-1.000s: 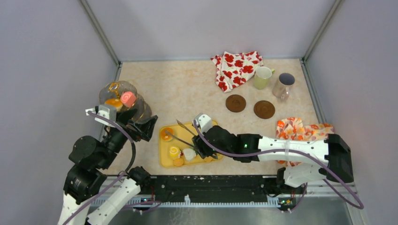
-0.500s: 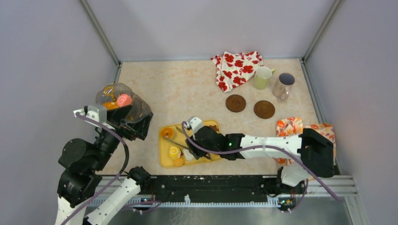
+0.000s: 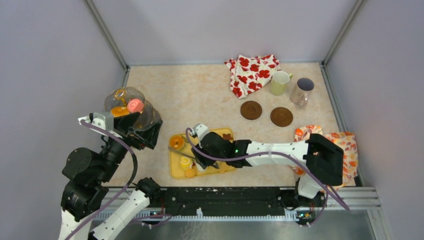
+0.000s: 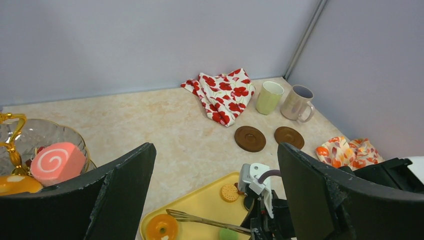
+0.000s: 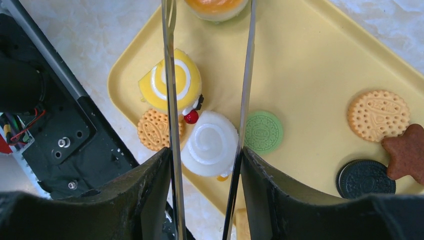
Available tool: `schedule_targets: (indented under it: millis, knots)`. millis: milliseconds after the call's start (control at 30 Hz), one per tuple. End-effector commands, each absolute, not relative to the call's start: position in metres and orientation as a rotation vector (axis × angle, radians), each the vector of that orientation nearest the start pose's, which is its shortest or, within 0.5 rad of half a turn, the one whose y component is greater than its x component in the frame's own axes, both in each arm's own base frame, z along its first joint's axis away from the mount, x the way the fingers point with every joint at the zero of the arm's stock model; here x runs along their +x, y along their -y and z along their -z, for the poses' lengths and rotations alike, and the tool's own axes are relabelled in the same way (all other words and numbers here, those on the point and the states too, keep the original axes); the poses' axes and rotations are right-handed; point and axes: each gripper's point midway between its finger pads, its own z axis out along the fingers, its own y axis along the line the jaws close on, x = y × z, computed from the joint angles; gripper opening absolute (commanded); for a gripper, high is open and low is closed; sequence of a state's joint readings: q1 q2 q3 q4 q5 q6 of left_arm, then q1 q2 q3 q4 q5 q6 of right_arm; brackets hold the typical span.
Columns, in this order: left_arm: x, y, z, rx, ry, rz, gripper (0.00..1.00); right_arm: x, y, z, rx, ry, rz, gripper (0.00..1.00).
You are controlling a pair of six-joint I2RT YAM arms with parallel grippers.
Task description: Serve the afternoon tea
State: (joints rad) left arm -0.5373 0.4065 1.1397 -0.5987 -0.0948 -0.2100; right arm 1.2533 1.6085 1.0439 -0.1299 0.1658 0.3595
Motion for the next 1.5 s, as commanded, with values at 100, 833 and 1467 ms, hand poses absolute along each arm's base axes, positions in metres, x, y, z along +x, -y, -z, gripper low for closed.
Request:
schedule_targets:
  millis: [100, 833, 1467]
  knots:
    - [0.154, 0.078, -0.427, 0.148, -1.427, 0.53, 0.99, 0.158, -0.427, -0.127, -0.905, -2.092, -0.702, 0.52]
    - [0.154, 0.081, -0.428, 0.148, -1.427, 0.543, 0.99, 0.16, -0.424, -0.117, -0.91, -2.119, -0.659, 0.5]
    - [0.155, 0.08, -0.429, 0.147, -1.425, 0.54, 0.99, 0.172, -0.424, -0.176, -0.772, -1.99, -0.725, 0.42]
